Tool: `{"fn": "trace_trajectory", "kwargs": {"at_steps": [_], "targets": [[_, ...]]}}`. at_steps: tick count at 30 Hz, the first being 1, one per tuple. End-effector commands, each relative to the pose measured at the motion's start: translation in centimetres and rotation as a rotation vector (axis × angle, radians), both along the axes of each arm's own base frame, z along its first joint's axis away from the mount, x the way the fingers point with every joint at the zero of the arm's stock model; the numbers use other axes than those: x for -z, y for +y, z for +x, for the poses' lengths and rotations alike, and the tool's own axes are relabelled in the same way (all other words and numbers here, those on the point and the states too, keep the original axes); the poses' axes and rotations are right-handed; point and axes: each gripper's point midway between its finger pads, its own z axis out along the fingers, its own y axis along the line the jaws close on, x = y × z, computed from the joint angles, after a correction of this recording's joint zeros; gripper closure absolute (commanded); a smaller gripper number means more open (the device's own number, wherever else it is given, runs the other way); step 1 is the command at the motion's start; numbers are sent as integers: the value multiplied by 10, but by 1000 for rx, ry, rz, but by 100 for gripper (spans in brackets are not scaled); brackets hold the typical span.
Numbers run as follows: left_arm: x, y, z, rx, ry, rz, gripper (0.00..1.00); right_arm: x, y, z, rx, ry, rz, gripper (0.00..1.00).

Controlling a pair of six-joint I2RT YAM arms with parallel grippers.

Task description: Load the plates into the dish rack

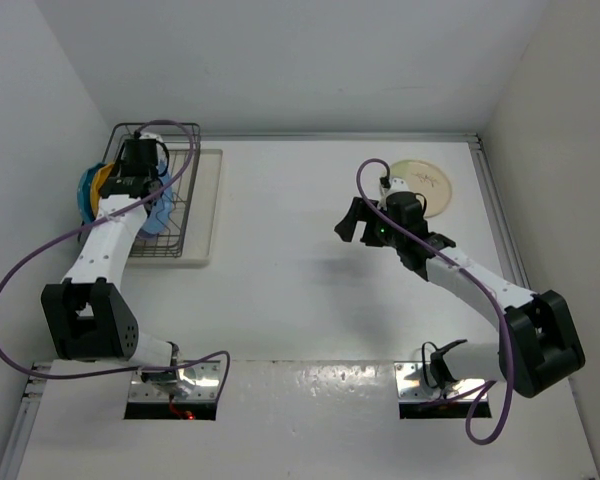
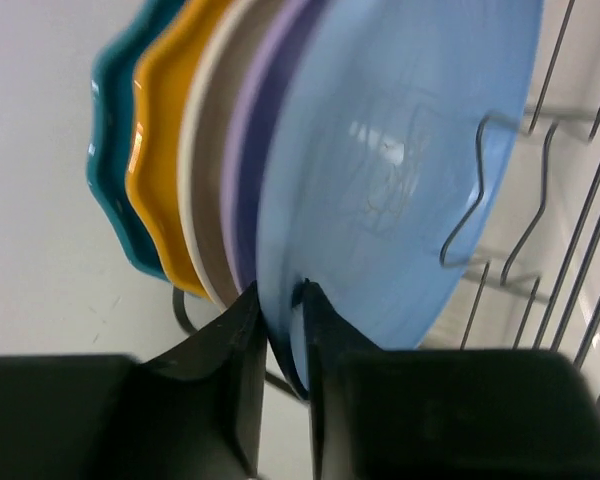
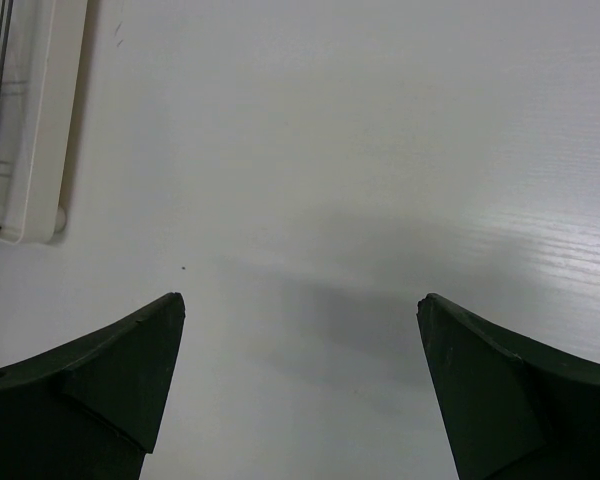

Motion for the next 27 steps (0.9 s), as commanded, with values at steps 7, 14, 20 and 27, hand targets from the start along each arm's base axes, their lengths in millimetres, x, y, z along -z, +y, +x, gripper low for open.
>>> {"fn": "trace_trajectory", "kwargs": {"at_steps": [7, 14, 20, 27], "targets": [[20, 15, -36, -8, 189, -12, 46, -15, -33, 26, 156, 40, 22, 0], [-30, 15, -23, 27, 79, -11, 25, -1, -132, 43, 442, 140, -126, 0], [-93, -14, -11, 203, -37, -4, 14, 10, -238, 85, 724, 151, -103, 0], [-90, -23, -12, 245, -21, -38, 12, 59, -298, 142, 812, 354, -93, 19]]}}
